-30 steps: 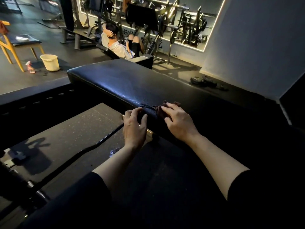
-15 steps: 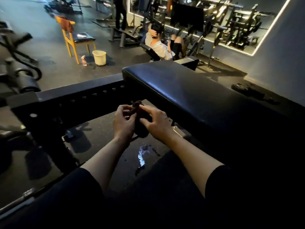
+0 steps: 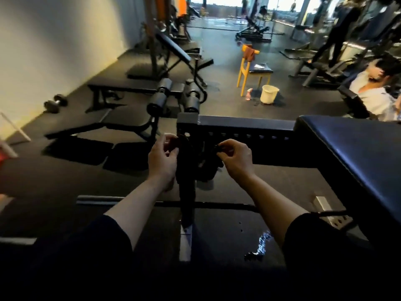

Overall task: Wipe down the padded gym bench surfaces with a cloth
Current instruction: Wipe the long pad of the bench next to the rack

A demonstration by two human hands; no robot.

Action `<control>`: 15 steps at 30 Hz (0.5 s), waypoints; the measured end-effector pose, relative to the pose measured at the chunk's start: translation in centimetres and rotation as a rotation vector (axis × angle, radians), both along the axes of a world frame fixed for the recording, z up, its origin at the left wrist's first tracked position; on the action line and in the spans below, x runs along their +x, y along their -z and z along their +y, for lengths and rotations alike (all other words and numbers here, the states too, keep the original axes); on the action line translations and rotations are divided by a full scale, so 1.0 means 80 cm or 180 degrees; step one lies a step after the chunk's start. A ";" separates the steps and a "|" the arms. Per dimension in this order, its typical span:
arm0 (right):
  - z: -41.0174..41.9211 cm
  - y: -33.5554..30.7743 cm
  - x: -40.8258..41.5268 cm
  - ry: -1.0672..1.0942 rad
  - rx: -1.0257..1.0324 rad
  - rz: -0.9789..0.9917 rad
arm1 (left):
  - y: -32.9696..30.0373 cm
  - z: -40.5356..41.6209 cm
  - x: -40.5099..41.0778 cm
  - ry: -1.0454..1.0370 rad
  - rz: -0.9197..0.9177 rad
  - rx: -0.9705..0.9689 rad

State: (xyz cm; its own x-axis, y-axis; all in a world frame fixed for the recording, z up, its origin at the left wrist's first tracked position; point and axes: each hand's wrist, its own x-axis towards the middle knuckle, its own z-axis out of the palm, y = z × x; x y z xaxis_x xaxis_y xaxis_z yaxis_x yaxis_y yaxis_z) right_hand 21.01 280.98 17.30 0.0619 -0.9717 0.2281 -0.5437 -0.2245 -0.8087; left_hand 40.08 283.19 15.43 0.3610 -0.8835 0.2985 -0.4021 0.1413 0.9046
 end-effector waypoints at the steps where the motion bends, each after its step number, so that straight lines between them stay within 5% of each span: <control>1: -0.005 0.001 0.011 -0.0116 0.0013 -0.0062 | -0.001 0.009 0.014 -0.0174 -0.0121 0.0024; 15: 0.014 0.019 0.215 -0.1982 0.0086 -0.0409 | 0.007 0.191 0.162 -0.2572 -0.0635 0.0622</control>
State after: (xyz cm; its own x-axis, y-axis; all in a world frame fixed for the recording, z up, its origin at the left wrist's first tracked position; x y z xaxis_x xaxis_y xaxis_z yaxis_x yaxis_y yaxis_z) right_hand 38.25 282.07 15.77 0.5911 -0.7679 0.2470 -0.2161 -0.4458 -0.8686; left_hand 53.02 298.47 14.84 0.8593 -0.4195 0.2924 -0.4664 -0.4086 0.7845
